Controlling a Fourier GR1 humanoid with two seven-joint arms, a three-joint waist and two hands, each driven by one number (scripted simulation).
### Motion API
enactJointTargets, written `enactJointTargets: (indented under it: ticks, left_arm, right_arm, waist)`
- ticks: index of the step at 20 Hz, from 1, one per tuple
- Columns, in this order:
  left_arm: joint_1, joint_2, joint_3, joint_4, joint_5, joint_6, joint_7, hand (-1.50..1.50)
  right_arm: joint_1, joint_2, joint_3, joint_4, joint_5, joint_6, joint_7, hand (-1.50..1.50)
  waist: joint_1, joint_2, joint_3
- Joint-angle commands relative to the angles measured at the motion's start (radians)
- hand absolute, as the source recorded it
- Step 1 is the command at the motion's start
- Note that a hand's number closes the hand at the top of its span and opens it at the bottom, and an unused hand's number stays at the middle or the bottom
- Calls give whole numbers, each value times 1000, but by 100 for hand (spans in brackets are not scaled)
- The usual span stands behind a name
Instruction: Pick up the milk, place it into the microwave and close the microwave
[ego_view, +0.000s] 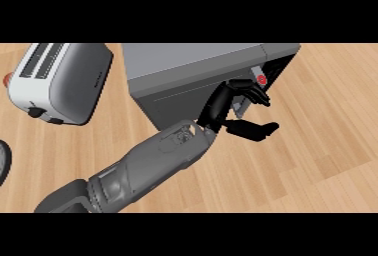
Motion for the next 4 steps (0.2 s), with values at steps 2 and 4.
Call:
enactJointTargets:
  ticks: [2,4]
  left_arm:
    - [39,103,92,173,39,55,-6,-150]
    - [40,98,93,175,52,51,-9,-150]
  right_arm:
    - [22,-5,-26,-25,-15,-13,13,-150]
    - [25,-5,-26,-39,-26,-8,16,-150]
  waist:
    - [43,1,-3]
    - [55,1,-3]
